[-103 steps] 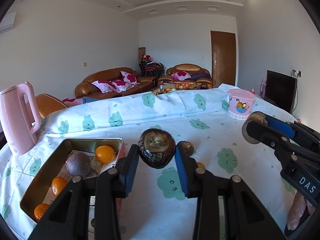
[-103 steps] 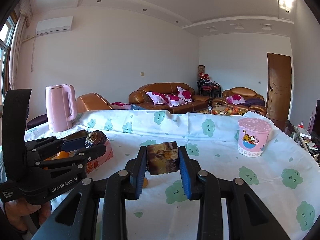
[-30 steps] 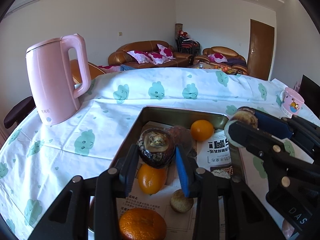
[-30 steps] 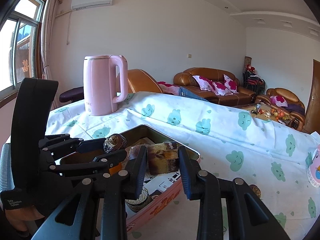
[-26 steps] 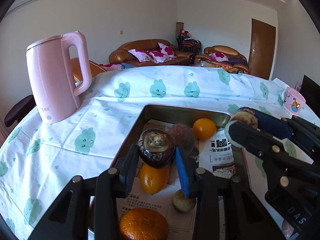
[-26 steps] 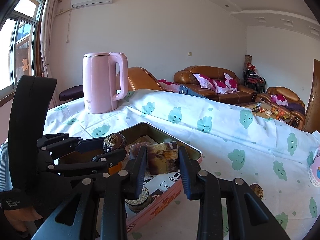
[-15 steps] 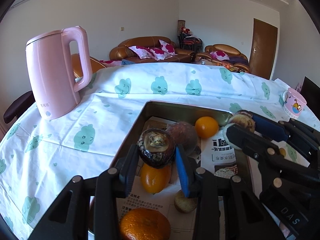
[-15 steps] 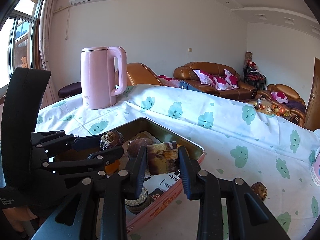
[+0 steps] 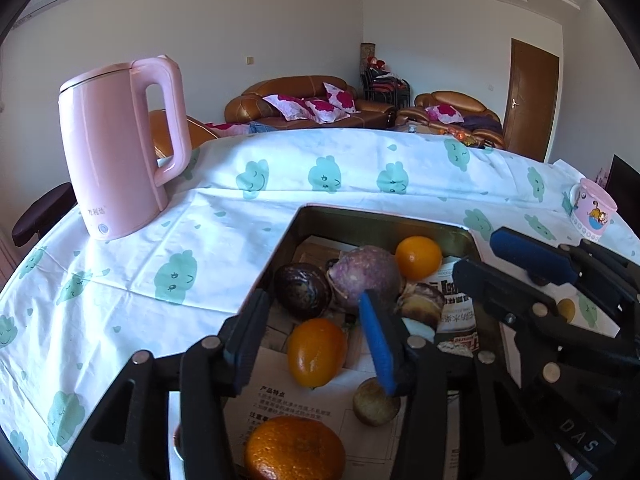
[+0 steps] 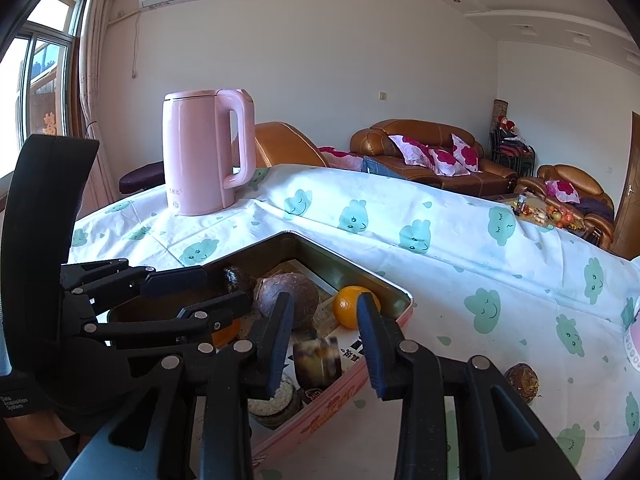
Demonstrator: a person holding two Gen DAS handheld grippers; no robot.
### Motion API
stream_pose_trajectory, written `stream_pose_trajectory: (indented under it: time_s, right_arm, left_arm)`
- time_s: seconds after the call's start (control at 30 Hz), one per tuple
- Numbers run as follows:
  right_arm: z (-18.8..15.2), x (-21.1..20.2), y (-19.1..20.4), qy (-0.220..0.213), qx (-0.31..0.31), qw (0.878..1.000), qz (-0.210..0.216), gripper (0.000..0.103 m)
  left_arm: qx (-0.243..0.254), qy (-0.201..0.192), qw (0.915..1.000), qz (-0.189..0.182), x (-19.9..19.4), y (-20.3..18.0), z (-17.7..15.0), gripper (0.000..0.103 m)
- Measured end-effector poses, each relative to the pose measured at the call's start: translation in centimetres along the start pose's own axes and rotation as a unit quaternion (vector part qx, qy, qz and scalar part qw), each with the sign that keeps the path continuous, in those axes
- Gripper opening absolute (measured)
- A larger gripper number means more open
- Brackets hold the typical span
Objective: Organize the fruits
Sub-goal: 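Lower the fruit and jar into the tin box and open both tools, then withdraw the right tool and close it on the yellow round fruit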
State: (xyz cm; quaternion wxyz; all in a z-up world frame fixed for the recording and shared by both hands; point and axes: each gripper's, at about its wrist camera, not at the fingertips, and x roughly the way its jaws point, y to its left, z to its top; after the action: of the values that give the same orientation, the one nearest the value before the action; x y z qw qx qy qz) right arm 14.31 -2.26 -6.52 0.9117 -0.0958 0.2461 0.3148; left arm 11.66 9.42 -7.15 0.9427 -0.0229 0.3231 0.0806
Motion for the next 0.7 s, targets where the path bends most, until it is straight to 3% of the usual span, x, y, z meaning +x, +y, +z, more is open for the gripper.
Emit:
stream_pose_trajectory:
  time_s: [0.17,0.27,0.33,0.7]
  right_arm:
    - [-0.1,-0.5,-0.4,-0.008,0.011,1.0,-0.001,0.041]
    - [-0.4,-1.2,-1.0,-0.011,0.024,1.0,-0.006,0.051]
    - [-0.7,-1.7,-1.5,-0.008,0.028,0.999,-0.012,0.061]
    - [-3.9,-7.6,-7.8,0.035,0.06,0.993,-0.098,0.062]
  left_arm:
    - [-0.003,-0.014,0.9999,0.007,-0.5,0.1,-0.1,0.069]
    - [-0.004,-0.025,0.9997,0.004,-1.0,0.1,-0.1,0.078]
    - [0.001,-0.032,0.9995,0.001,-1.3,-0.1,-0.2,0.079]
    - [-0.009,-0.054,0.9985,0.007,-2.2,-0.2,-0.3,0.081]
